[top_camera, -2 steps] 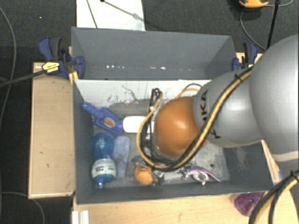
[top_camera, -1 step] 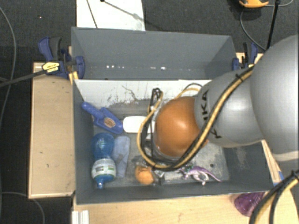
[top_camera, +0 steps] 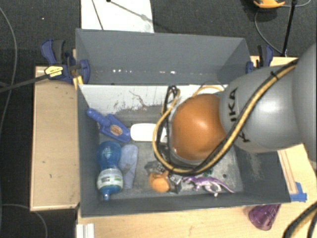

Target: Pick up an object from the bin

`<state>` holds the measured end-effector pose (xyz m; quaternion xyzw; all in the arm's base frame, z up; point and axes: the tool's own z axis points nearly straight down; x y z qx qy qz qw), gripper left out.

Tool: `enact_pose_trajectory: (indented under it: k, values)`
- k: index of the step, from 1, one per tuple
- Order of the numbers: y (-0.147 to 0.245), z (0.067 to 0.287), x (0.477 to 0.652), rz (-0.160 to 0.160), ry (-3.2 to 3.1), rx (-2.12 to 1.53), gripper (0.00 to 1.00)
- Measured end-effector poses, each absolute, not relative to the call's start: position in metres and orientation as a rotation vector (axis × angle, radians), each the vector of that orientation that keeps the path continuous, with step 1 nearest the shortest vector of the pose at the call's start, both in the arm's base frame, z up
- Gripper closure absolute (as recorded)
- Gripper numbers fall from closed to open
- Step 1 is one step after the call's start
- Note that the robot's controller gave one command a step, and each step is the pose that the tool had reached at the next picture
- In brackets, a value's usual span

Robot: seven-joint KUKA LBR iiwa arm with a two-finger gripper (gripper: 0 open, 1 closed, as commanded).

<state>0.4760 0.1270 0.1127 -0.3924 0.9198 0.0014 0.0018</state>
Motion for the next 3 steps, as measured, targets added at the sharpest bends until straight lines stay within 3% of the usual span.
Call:
enact_pose_trajectory:
  k: [2, 3]
  values:
    - [0.142, 0.147, 0.482, 0.003, 2.785, -1.437, 1.0]
    - [0.102, 0.099, 0.498, -0.002, 2.668, -1.624, 1.0]
